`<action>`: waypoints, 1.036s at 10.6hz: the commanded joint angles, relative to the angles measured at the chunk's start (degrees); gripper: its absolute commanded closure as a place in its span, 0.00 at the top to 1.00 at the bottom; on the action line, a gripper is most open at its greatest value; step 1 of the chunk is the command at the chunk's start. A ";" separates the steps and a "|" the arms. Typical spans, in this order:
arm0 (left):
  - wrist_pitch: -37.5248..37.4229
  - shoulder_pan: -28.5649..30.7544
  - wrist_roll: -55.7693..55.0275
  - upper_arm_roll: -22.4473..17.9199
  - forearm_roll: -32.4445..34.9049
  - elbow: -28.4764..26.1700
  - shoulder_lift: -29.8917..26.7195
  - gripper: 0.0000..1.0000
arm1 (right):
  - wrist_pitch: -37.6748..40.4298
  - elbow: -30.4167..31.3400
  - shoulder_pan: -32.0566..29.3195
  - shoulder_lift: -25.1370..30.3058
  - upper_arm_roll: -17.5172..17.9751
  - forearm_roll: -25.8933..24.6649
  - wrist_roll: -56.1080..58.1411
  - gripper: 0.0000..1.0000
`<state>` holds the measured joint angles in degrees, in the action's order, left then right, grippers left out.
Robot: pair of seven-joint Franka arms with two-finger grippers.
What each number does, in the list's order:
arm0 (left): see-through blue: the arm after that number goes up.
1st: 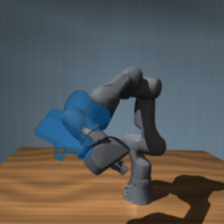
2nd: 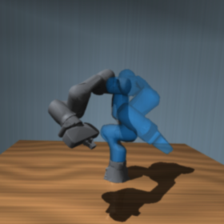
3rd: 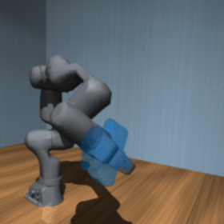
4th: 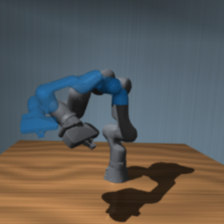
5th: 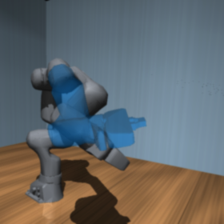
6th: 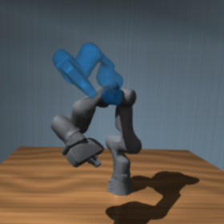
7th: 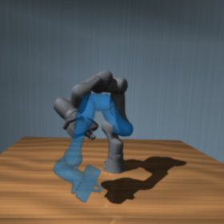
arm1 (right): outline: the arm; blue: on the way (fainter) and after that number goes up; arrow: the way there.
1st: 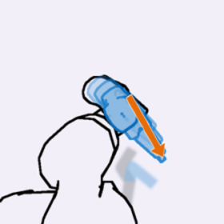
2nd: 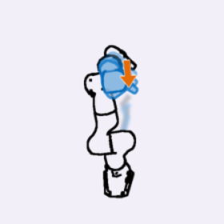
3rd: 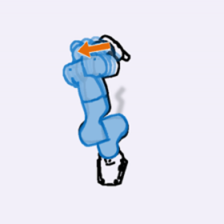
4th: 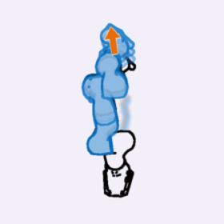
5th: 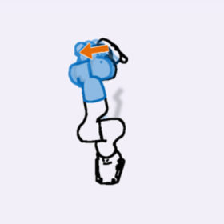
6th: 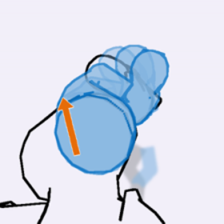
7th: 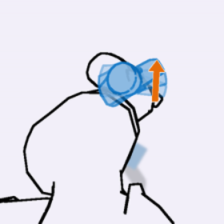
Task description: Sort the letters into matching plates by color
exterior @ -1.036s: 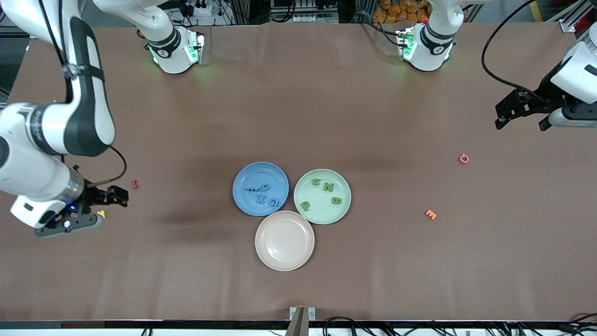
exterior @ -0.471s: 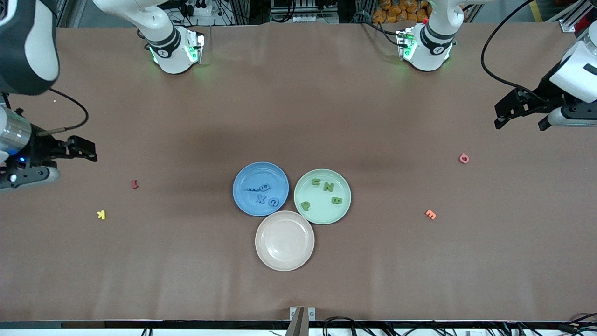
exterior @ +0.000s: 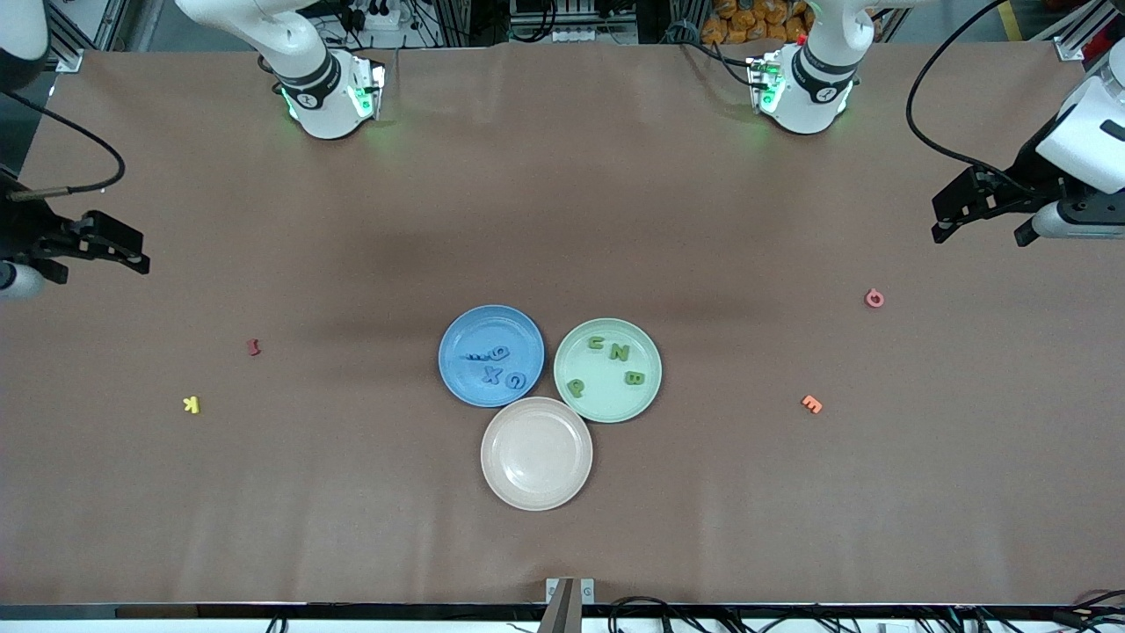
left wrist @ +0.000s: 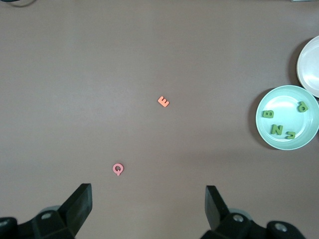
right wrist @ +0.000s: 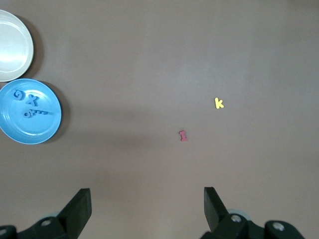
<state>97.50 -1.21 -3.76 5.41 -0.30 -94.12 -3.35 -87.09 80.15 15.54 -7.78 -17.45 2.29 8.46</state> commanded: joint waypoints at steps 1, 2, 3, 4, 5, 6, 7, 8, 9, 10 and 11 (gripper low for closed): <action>-1.00 0.25 0.07 0.13 -0.40 0.87 0.01 1.00 | 1.22 0.45 -6.93 2.07 6.72 -0.18 -3.69 1.00; -1.00 0.25 0.07 0.13 -0.40 0.87 0.01 1.00 | 1.31 0.44 -6.84 2.42 6.90 -0.35 -5.45 1.00; -1.00 0.25 0.07 0.13 -0.31 0.87 -0.08 1.00 | 1.31 0.44 -6.84 2.42 6.90 -0.27 -5.73 1.00; -1.00 0.25 0.07 0.13 -0.40 0.87 0.01 1.00 | 1.05 0.44 -6.93 2.33 6.99 -0.27 -5.73 1.00; -1.00 0.25 0.07 0.13 -0.40 0.87 0.01 1.00 | 0.70 0.44 -6.93 2.07 6.99 -0.35 -5.82 1.00; -1.00 0.25 0.07 0.13 -0.40 0.87 0.01 1.00 | 0.44 0.44 -6.93 1.89 7.16 -0.44 -5.82 1.00; -1.00 0.16 0.07 0.13 -0.40 0.87 0.01 1.00 | 0.00 0.44 -6.93 1.81 7.42 -0.53 -6.78 1.00; -1.00 0.16 0.07 0.30 -0.40 0.87 -0.08 1.00 | -0.01 0.44 -6.58 1.63 7.51 -0.53 -9.22 1.00; -1.00 0.16 0.07 0.13 -0.40 0.87 -0.08 1.00 | 0.08 0.44 -6.75 1.63 7.78 -0.53 -9.51 1.00; -1.00 0.16 0.07 0.13 -0.31 0.87 0.01 1.00 | 0.08 0.53 -6.84 1.72 7.87 -0.53 -9.43 1.00; -1.00 0.33 0.07 0.13 -0.31 0.87 0.01 1.00 | 0.08 0.71 -6.75 1.72 7.87 -0.53 -9.42 1.00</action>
<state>97.51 -1.23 -3.76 5.42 -0.31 -94.12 -3.35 -86.82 80.33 9.70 -6.48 -10.70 2.30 0.23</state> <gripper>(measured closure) 0.000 0.000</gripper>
